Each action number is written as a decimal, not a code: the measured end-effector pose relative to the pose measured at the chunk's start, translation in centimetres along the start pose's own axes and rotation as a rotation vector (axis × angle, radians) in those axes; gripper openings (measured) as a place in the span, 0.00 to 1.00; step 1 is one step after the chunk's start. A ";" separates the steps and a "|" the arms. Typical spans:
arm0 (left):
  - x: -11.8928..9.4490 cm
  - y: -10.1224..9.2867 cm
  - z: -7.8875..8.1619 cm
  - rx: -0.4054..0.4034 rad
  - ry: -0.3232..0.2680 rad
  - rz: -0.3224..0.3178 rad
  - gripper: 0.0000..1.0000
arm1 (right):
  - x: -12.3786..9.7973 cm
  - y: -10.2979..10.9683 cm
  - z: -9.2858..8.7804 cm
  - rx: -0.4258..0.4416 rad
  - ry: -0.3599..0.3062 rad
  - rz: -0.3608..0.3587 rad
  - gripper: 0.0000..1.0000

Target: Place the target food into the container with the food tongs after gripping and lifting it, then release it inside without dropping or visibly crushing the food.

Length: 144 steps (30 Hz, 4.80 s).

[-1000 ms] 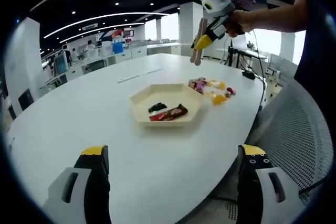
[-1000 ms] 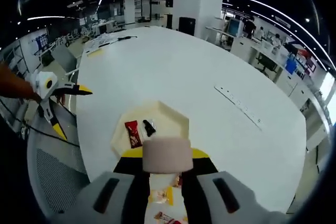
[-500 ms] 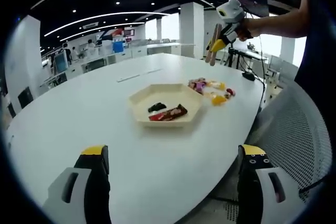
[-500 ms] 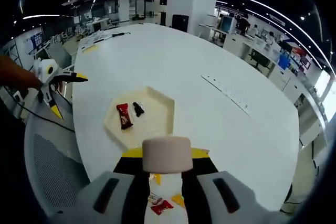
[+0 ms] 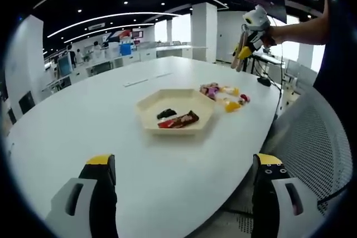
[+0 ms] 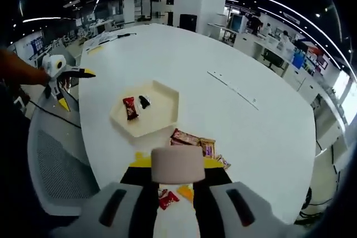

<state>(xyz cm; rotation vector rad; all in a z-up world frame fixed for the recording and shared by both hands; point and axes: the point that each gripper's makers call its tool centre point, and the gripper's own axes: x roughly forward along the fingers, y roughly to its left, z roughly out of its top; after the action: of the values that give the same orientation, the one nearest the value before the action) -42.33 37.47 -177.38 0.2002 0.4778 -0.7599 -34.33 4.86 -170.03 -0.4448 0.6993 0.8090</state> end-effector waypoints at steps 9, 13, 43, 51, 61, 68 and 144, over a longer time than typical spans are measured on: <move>0.0 0.0 -0.1 0.003 0.003 -0.001 0.99 | 0.0 0.3 -0.3 -0.020 -0.007 0.004 0.22; 0.0 0.0 -0.1 0.006 0.004 0.001 0.99 | 0.1 0.9 -0.6 -0.045 -0.014 0.020 0.22; 0.1 0.0 -0.5 0.009 0.024 0.007 0.99 | 4.4 3.9 -7.0 -0.088 0.010 0.153 0.22; 0.2 0.0 -0.5 0.006 0.029 0.004 0.99 | 5.4 4.3 -7.9 -0.104 0.025 0.167 0.22; 0.2 0.0 -0.6 0.004 0.032 0.002 0.99 | 6.0 4.2 -7.9 -0.103 0.027 0.169 0.22; 0.2 -0.1 -0.7 0.003 0.035 -0.001 0.98 | 6.2 4.3 -8.7 -0.078 0.047 0.151 0.19; 0.2 -0.2 -0.4 0.014 0.023 -0.006 0.99 | -0.3 -3.1 3.9 0.023 0.065 -0.019 0.16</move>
<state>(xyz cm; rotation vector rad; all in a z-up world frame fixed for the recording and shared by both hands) -42.50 37.30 -177.88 0.2211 0.4954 -0.7680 -30.56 5.15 -166.86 -0.4575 0.7633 0.7708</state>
